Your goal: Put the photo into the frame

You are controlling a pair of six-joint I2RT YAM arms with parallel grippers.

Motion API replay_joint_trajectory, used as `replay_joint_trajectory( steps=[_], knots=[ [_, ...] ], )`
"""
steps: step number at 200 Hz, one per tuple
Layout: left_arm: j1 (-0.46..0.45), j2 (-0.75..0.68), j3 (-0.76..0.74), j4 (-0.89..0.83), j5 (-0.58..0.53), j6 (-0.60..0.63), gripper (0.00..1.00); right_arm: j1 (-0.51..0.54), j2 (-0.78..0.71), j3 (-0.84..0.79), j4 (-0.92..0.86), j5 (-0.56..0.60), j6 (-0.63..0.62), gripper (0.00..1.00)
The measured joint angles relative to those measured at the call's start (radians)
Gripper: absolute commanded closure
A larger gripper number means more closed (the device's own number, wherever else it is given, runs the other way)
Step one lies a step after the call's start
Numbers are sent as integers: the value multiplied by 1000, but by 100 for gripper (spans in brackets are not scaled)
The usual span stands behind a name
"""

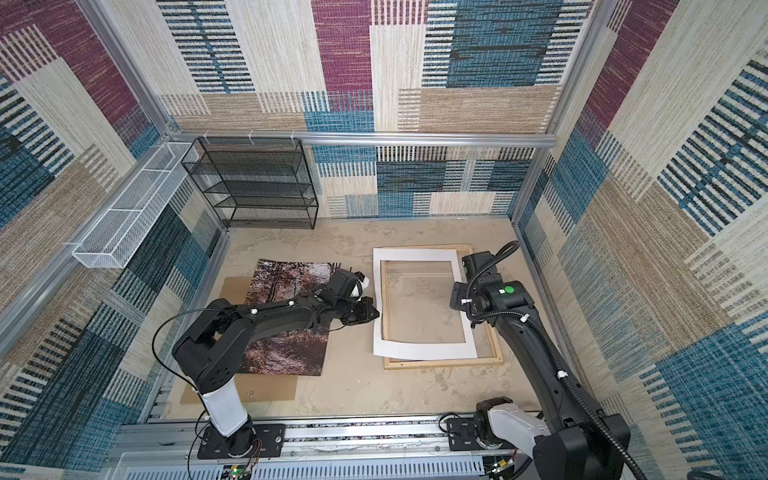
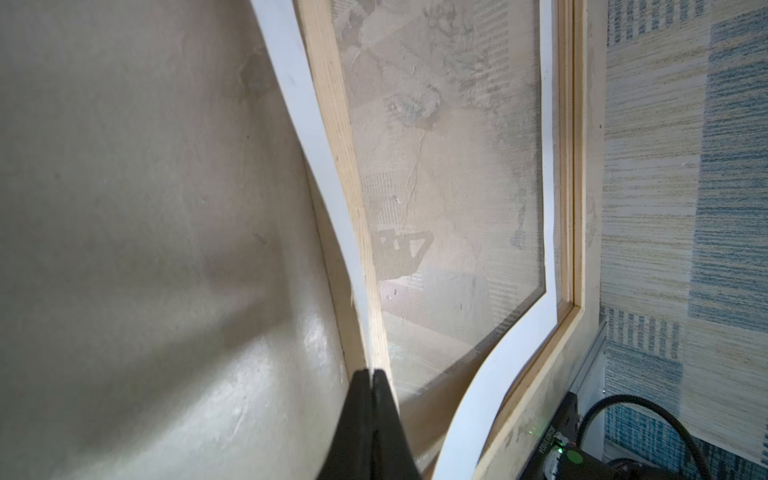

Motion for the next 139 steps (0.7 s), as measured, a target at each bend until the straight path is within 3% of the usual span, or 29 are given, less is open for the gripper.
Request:
replay_joint_trajectory(
  steps=[139],
  knots=[
    [-59,74,62,35,-30,-54,100,-59,141,-41,268,-73,-78,13]
  ],
)
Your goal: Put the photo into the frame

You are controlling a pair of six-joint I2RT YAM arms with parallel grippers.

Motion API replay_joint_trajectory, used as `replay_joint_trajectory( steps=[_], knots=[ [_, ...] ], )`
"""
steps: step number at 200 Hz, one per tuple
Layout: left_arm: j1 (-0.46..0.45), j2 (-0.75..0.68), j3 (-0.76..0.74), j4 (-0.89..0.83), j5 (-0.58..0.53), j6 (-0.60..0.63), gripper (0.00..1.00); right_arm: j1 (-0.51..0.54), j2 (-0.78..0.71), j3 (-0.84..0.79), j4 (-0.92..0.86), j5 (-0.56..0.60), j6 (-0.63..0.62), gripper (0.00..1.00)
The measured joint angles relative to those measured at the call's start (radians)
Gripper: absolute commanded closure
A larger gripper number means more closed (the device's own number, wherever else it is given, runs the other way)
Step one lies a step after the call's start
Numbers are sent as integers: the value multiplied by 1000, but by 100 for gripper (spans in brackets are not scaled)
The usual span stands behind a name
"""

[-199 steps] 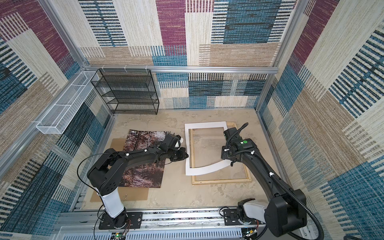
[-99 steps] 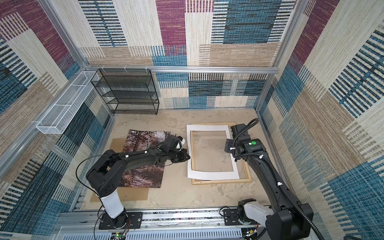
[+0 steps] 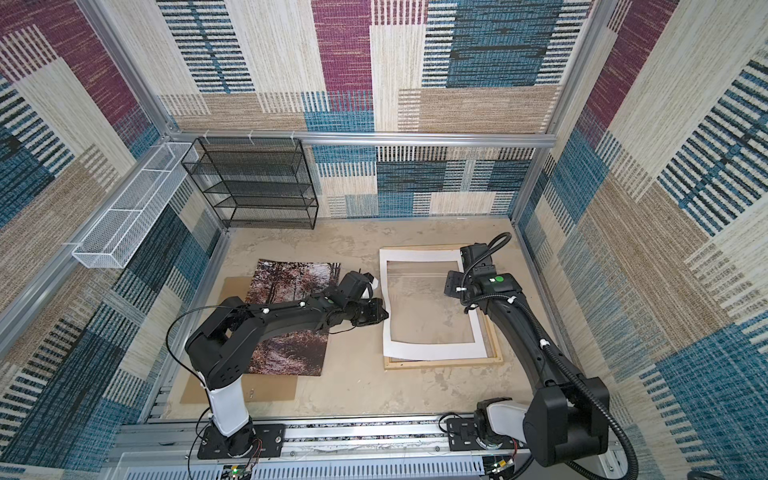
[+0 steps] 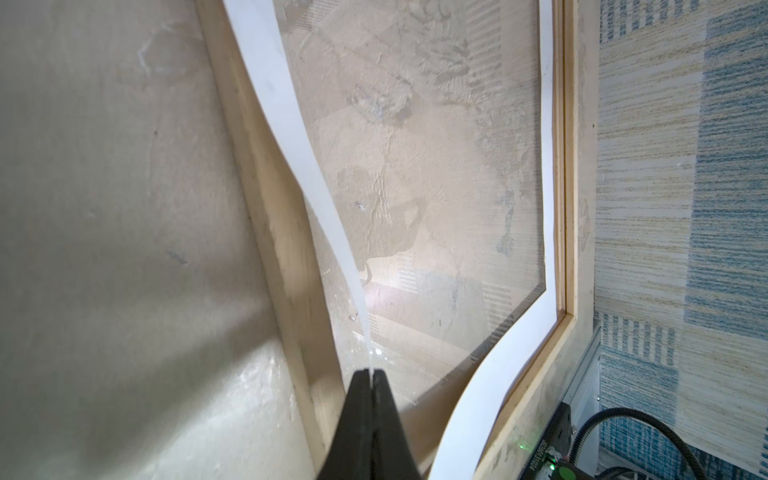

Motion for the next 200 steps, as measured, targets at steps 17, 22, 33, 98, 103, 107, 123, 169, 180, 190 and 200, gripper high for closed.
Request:
replay_joint_trajectory(
  steps=[17,22,33,98,103,107,123,169,180,190,200],
  knots=[
    [-6,12,10,6,-1,-3,100,-10,6,-3,20,-20,-3,13],
    [-8,15,12,8,-1,-3,100,-13,6,-3,26,-23,-3,13],
    [-11,19,18,11,-3,-4,100,-18,9,-3,41,-26,-4,13],
    [-25,38,34,31,-3,-18,71,-65,35,-34,93,-64,-8,12],
    [-26,38,32,33,-3,-18,69,-71,37,-37,95,-71,-8,12],
    [-26,38,30,37,-4,-18,68,-76,37,-40,98,-78,-8,12],
    [-29,33,18,37,-6,-18,66,-92,43,-44,114,-92,-8,12],
    [-35,10,5,38,-27,-18,58,-126,68,-45,150,-126,-14,12],
    [-35,5,5,37,-35,-17,57,-134,75,-45,159,-129,-14,12],
    [-36,-3,5,29,-58,-16,56,-142,80,-45,170,-129,-14,12],
    [-37,-17,5,13,-79,-13,54,-150,85,-45,176,-130,-14,12]
  ],
)
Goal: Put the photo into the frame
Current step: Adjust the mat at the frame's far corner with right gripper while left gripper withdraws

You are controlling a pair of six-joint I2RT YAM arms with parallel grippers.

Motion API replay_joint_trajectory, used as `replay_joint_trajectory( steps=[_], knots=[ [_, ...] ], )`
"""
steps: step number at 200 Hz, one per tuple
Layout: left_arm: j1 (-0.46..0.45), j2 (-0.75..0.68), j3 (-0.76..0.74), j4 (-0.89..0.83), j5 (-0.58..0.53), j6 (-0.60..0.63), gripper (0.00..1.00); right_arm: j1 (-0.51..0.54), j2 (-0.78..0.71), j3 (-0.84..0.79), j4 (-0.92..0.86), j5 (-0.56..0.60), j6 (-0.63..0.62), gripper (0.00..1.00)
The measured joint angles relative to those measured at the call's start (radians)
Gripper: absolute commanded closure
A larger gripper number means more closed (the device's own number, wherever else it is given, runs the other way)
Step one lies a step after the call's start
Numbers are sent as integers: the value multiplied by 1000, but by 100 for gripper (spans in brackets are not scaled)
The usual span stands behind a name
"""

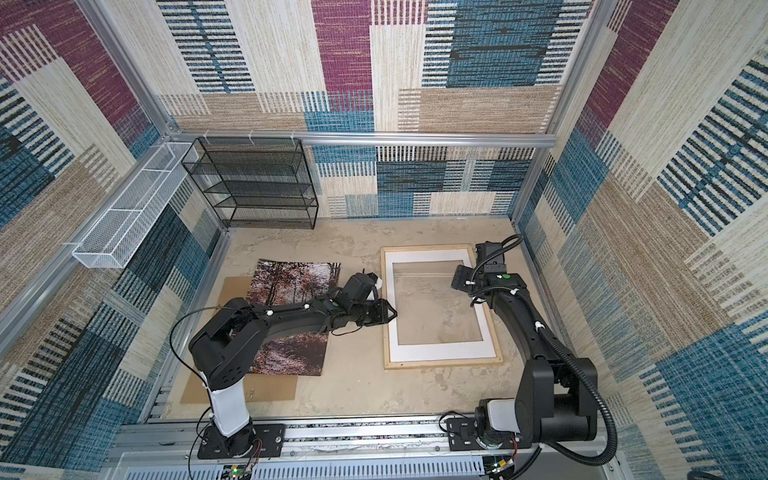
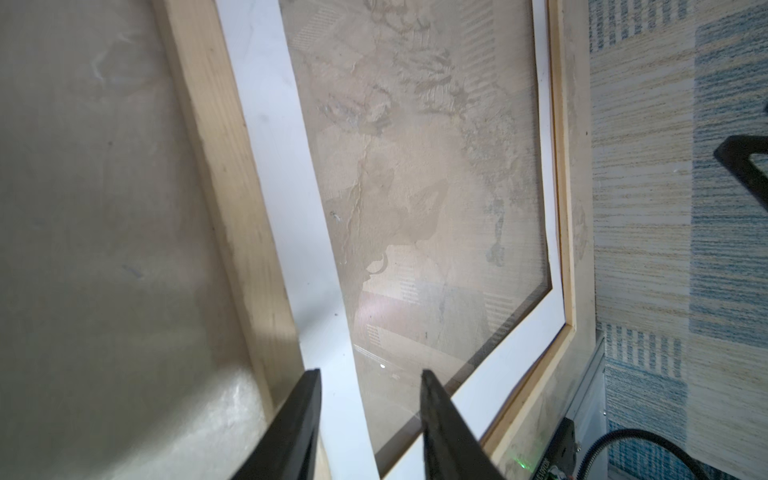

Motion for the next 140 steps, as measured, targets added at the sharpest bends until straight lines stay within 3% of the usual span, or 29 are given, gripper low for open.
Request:
replay_joint_trajectory(
  steps=[22,59,140],
  knots=[
    [0,-32,3,-40,-54,16,52,-25,17,-2,20,-19,0,12],
    [0,6,92,-150,-125,48,60,-93,84,-30,83,-79,1,18],
    [12,121,188,-286,-152,71,68,-183,218,-67,188,-132,11,24]
  ],
)
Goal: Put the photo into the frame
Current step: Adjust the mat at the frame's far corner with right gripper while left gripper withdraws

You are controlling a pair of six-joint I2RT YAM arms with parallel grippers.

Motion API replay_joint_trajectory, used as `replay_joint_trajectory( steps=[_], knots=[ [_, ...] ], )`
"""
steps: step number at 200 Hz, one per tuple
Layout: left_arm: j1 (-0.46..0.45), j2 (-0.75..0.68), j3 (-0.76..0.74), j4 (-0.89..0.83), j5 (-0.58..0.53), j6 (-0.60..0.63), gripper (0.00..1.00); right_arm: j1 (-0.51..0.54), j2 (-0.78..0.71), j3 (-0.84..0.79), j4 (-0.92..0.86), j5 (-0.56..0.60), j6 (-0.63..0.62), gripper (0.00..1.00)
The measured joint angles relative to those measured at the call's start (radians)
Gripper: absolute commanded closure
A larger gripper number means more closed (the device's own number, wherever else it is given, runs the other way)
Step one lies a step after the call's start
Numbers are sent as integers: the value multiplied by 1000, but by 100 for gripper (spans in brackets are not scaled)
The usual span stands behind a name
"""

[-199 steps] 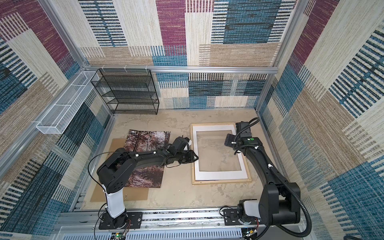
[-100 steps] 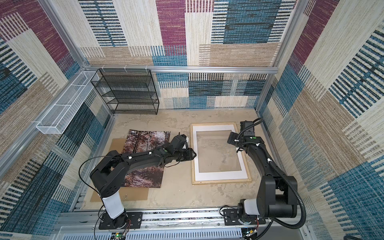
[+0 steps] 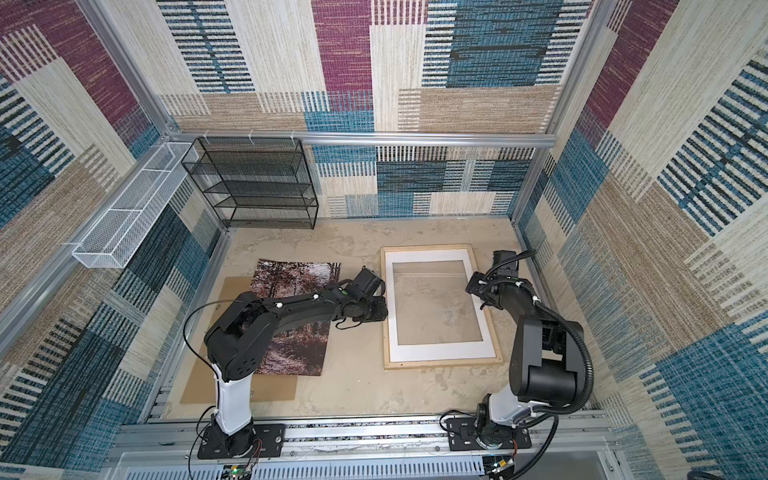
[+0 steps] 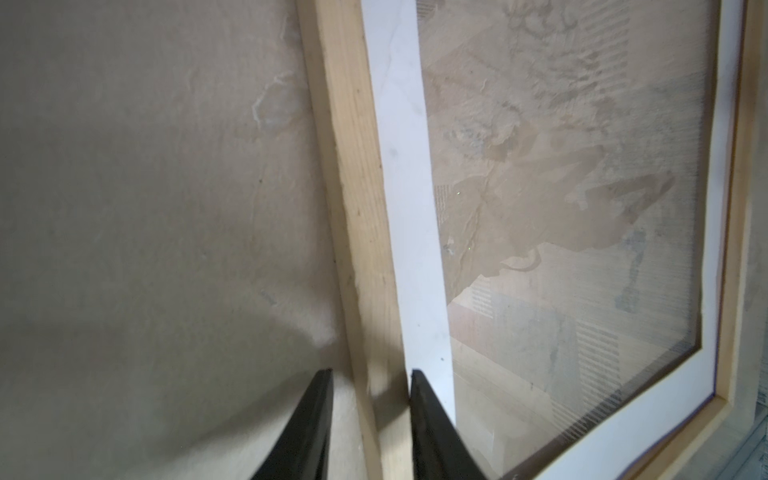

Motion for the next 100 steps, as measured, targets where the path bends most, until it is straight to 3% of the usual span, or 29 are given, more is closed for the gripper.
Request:
replay_joint_trajectory(
  steps=[60,100],
  knots=[
    [55,19,-6,36,25,4,72,-8,48,-16,49,-57,0,33],
    [106,-15,-53,45,24,22,72,-8,45,-28,84,-165,-5,40]
  ],
)
